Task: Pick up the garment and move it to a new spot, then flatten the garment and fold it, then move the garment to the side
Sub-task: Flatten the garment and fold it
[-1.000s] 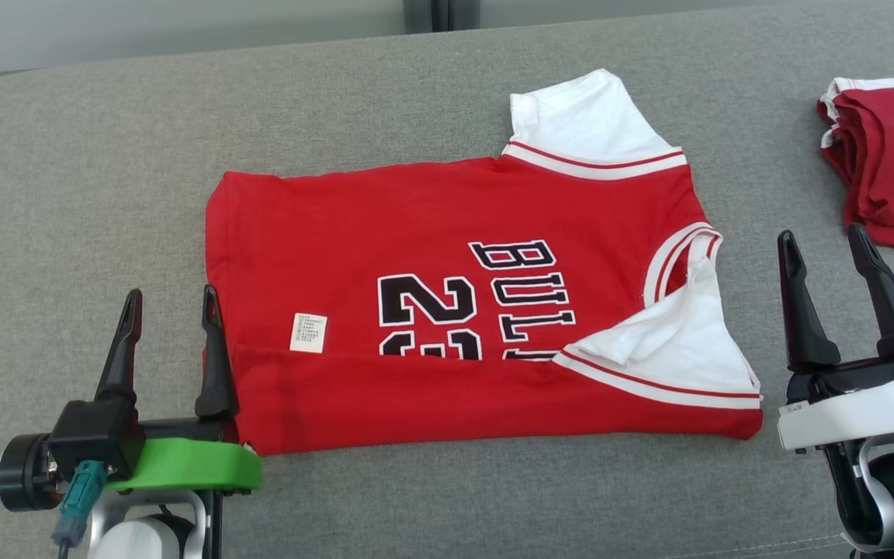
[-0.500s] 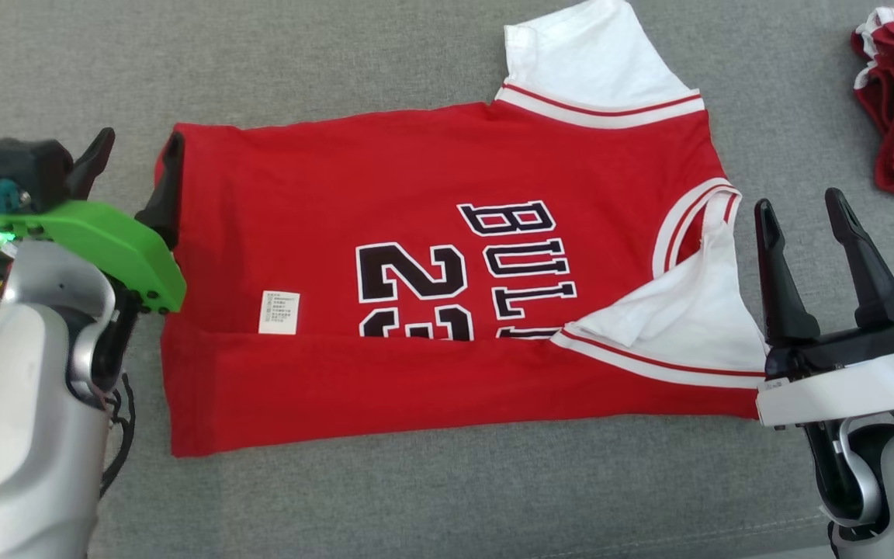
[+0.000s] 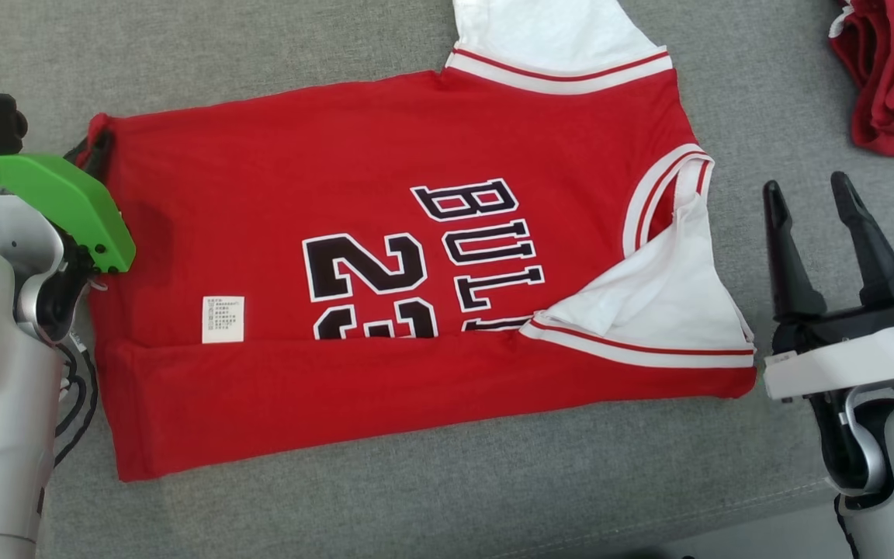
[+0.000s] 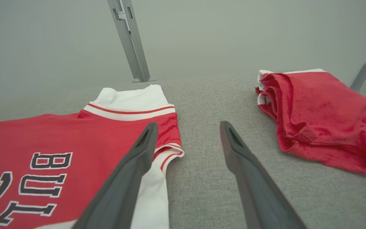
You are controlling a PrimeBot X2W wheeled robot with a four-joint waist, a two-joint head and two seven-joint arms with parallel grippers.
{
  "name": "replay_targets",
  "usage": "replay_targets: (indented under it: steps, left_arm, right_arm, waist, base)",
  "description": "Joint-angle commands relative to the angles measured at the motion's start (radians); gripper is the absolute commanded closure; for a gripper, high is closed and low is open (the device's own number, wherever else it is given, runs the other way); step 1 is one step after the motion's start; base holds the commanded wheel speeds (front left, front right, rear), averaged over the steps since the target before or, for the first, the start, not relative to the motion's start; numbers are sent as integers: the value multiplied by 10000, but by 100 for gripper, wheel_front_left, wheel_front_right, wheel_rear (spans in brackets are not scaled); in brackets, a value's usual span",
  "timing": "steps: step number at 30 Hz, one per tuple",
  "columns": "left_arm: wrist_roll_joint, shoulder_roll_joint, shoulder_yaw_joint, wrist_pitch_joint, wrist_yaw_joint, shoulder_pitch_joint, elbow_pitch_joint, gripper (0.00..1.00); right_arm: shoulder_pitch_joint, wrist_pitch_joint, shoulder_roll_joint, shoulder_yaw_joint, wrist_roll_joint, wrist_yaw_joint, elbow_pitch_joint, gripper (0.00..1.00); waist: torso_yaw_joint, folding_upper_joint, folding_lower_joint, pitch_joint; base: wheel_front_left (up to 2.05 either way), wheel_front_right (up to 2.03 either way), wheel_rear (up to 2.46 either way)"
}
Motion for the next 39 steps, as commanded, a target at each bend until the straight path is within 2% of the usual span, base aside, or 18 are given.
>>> replay_targets:
  steps: [1,10,18,28,33,39]
  left_arm:
    - [-106,76,-76,-76,-11,-83,172,100]
    - [-432,-67,-815,-1011,-9,-386,392,100]
    - [-615,-432,-1574,-1393,-11,-846,142,100]
    - [-761,-773,-2317,-1749,-12,-1423,-120,100]
    - [-861,-965,-2687,-1850,-13,-1644,-222,100]
    - [-1019,-986,-2899,-2065,-7,-1810,-169,100]
  right_arm:
    - [-247,-48,-114,-71,93,-7,106,0]
    - [-1969,34,-1142,-60,838,-7,1705,0]
    - [-4216,397,-1736,960,1536,-7,3468,0]
    - [-7548,869,-1951,2635,2135,-5,6523,0]
    - [-9015,1645,-2324,3297,2407,-4,7816,0]
    - [-10141,2840,-2651,4019,2747,-4,8822,0]
  waist:
    - [9,-1,0,8]
    - [472,-1,0,-79]
    - [1236,-1,0,531]
    - [2110,-1,0,1355]
    - [2494,-1,0,1621]
    - [2713,-1,0,1779]
  base:
    - [0,0,0]
    - [0,0,0]
    - [0,0,0]
    - [0,0,0]
    - [0,0,0]
    - [0,0,0]
